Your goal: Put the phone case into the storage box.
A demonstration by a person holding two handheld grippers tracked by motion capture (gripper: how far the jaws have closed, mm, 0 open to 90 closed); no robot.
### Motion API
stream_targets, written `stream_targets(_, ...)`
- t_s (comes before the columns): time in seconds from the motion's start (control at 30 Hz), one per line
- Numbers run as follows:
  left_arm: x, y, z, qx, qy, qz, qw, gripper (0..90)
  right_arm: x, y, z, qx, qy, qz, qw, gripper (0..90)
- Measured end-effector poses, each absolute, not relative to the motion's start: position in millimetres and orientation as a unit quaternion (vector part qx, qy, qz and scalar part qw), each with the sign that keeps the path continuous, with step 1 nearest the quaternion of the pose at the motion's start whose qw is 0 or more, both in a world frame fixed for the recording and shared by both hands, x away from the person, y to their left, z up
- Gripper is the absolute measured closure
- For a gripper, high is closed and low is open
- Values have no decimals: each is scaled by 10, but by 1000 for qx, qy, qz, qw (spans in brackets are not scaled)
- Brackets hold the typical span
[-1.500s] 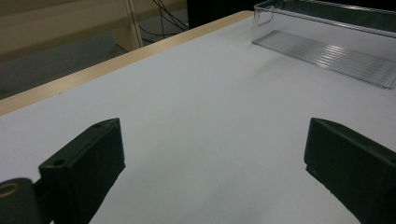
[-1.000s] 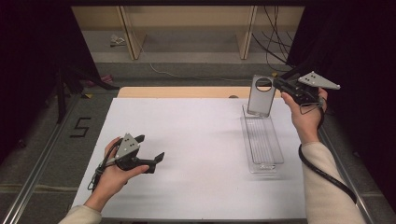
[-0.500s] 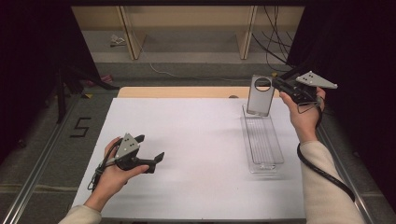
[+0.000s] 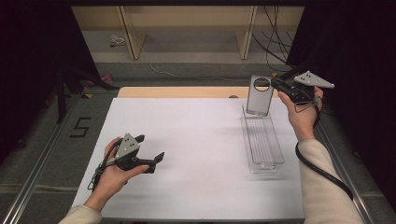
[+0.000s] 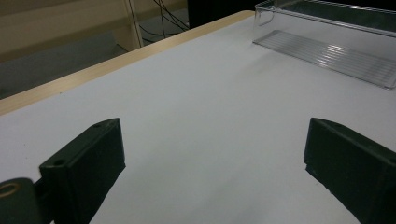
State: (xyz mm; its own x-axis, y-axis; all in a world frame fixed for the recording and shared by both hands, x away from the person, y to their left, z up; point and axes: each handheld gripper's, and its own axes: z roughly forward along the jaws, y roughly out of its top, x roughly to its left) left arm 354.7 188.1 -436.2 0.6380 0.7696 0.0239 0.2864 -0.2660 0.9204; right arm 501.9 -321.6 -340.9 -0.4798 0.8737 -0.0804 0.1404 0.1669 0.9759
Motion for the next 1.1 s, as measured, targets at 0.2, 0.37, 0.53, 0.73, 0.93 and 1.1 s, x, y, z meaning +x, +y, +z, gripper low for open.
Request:
stream_targets(0.2, 3546, 1879, -4360, 757, 348, 244, 496, 48, 5034, -3213, -3427, 375, 681, 525, 348, 824)
stream_targets(0.37, 3546, 1876, -4359, 758, 347, 244, 496, 48, 5041, -3226, -3443, 377, 679, 525, 349, 824)
stream_targets(0.53, 3544, 1873, -4357, 758, 346, 244, 495, 48, 5055, -3224, -3469, 380, 679, 523, 349, 823)
stream_targets(0.73, 3546, 1876, -4357, 758, 346, 244, 496, 48, 5085, -3212, -3483, 381, 679, 522, 349, 823)
stream_targets(0.93, 3544, 1875, -4356, 758, 346, 245, 495, 48, 5106, -3212, -3514, 385, 679, 520, 348, 823)
stream_targets(1.1, 3544, 1872, -4356, 759, 346, 244, 495, 48, 5115, -3225, -3535, 388, 679, 518, 347, 823)
